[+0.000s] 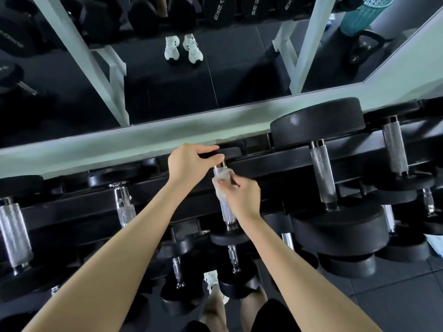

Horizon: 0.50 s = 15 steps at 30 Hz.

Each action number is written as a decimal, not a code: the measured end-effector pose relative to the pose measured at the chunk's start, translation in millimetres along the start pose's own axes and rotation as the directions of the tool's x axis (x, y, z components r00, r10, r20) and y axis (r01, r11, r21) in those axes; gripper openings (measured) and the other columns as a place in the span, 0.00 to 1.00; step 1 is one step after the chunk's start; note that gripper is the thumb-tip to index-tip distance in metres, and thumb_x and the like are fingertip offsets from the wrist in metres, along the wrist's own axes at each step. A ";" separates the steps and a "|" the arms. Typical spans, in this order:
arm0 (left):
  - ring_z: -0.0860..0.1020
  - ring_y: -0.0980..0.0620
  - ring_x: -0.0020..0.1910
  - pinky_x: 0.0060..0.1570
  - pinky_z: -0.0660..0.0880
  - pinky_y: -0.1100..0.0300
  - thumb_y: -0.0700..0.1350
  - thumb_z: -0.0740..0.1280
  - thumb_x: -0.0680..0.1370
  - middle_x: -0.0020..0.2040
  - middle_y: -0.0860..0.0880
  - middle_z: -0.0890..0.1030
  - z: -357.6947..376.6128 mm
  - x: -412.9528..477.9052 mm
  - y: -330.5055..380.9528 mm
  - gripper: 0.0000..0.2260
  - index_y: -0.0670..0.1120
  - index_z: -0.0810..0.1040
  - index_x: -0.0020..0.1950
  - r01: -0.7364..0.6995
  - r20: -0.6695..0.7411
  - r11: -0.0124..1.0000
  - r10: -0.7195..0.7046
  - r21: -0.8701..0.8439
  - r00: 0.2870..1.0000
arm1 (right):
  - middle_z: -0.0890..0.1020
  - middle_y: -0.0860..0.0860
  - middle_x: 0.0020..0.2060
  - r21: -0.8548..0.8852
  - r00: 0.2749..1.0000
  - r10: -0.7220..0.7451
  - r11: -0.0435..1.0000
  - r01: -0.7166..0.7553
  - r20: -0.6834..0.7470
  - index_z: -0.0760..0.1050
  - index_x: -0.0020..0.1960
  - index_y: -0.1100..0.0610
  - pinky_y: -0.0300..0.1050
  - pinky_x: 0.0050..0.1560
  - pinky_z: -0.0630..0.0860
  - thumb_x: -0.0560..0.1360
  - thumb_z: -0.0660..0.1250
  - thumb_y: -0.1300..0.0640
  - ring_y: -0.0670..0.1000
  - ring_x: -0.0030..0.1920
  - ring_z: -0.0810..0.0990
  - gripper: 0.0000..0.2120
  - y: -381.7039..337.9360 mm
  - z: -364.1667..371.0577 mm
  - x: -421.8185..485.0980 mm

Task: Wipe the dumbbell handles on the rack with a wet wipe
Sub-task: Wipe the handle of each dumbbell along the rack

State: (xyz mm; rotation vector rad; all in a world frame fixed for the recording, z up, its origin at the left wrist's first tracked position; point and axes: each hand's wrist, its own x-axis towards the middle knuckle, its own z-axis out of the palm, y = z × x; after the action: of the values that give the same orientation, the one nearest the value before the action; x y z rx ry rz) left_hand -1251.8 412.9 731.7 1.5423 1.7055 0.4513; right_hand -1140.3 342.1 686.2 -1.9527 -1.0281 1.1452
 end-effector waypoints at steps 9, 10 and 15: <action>0.72 0.62 0.35 0.39 0.66 0.75 0.54 0.73 0.71 0.51 0.55 0.84 -3.7 2.7 1.6 0.12 0.55 0.83 0.54 -0.002 0.030 1.000 0.001 0.024 1.000 | 0.70 0.44 0.28 -0.537 0.980 0.042 0.840 0.071 0.195 0.65 0.30 0.53 0.41 0.33 0.64 0.72 0.66 0.49 0.49 0.36 0.73 0.16 37.0 -22.5 -31.4; 0.73 0.59 0.37 0.39 0.66 0.74 0.54 0.72 0.71 0.50 0.54 0.84 -4.3 3.0 1.6 0.12 0.56 0.83 0.54 -0.001 0.032 1.000 0.000 0.027 0.999 | 0.70 0.45 0.27 -0.543 0.981 0.048 0.837 0.064 0.190 0.65 0.29 0.53 0.40 0.31 0.63 0.71 0.67 0.50 0.48 0.35 0.72 0.16 34.3 -22.5 -30.1; 0.71 0.59 0.36 0.39 0.66 0.75 0.54 0.72 0.71 0.45 0.54 0.83 -3.9 4.3 -2.9 0.12 0.57 0.82 0.54 -0.001 0.039 1.000 0.000 0.012 0.999 | 0.67 0.45 0.19 -0.283 0.995 0.088 0.954 -0.096 -0.040 0.64 0.24 0.56 0.35 0.24 0.57 0.66 0.71 0.56 0.46 0.24 0.62 0.19 25.9 -4.9 -27.9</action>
State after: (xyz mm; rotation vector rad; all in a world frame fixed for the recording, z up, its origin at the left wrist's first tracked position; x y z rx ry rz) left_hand -1256.4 417.2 730.9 1.5503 1.6806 0.4098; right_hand -1136.8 304.7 678.0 -2.2558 -1.1506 1.0638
